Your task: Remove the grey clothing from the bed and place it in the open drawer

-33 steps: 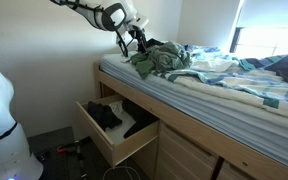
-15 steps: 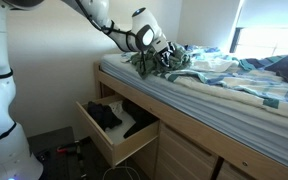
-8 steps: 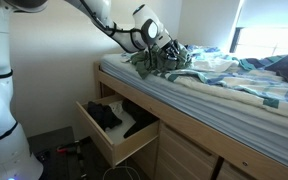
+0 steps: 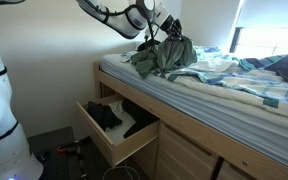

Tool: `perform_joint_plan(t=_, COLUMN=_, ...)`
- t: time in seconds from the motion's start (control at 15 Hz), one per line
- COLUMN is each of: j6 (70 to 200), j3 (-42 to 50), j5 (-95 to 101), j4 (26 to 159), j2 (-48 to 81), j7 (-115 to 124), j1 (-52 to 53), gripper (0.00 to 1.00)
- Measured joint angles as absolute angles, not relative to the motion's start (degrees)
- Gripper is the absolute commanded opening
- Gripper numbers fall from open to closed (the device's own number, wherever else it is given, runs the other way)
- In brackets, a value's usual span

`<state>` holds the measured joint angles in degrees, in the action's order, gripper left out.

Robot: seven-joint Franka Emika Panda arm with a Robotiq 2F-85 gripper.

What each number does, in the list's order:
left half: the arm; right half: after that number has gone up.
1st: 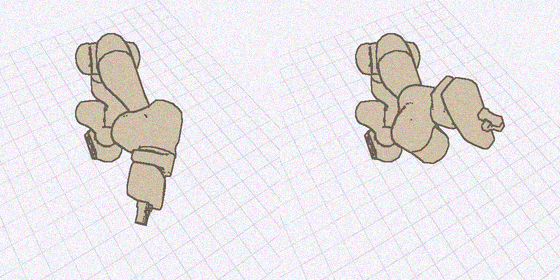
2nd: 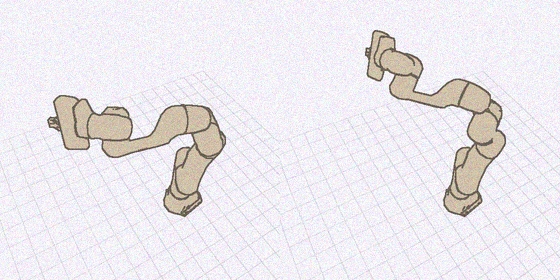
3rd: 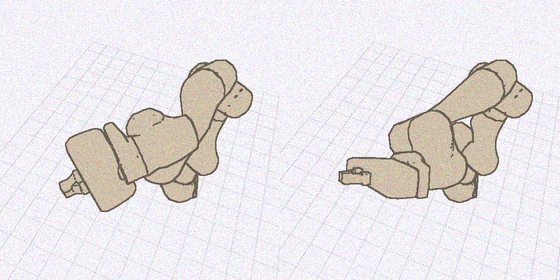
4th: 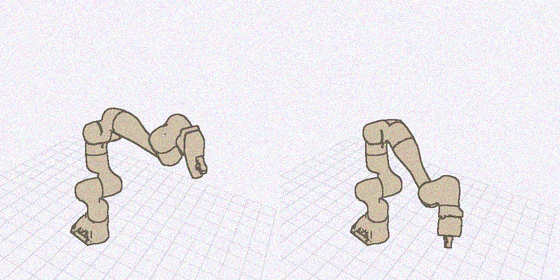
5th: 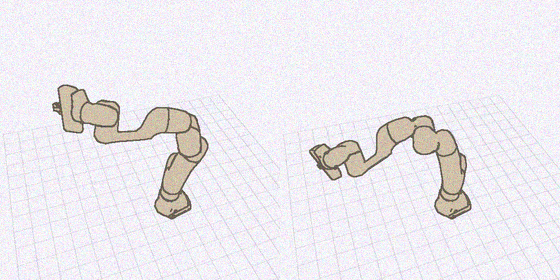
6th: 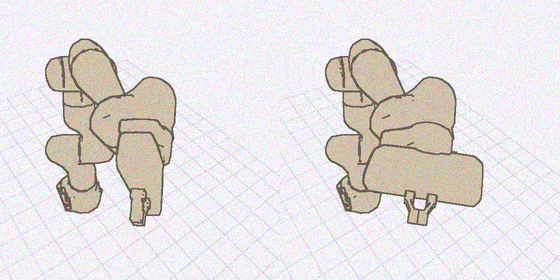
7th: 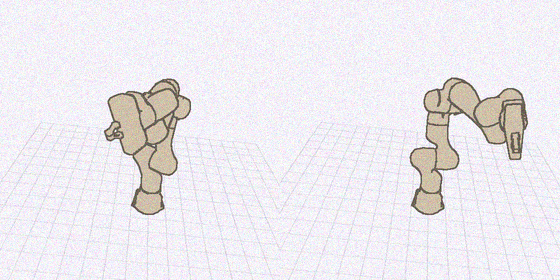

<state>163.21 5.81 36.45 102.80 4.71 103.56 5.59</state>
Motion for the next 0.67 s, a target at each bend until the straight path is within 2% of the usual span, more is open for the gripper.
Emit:
perform_joint_plan(t=0.47, j6=160.6, j3=3.8, j5=44.3, j4=103.9, j2=-5.5, j7=105.2, j1=7.4, gripper=0.03)
perform_joint_plan(t=0.67, j6=160.9, j3=2.4, j5=40.5, j4=106.9, j2=-9.6, j7=101.5, j1=9.7, gripper=0.03)
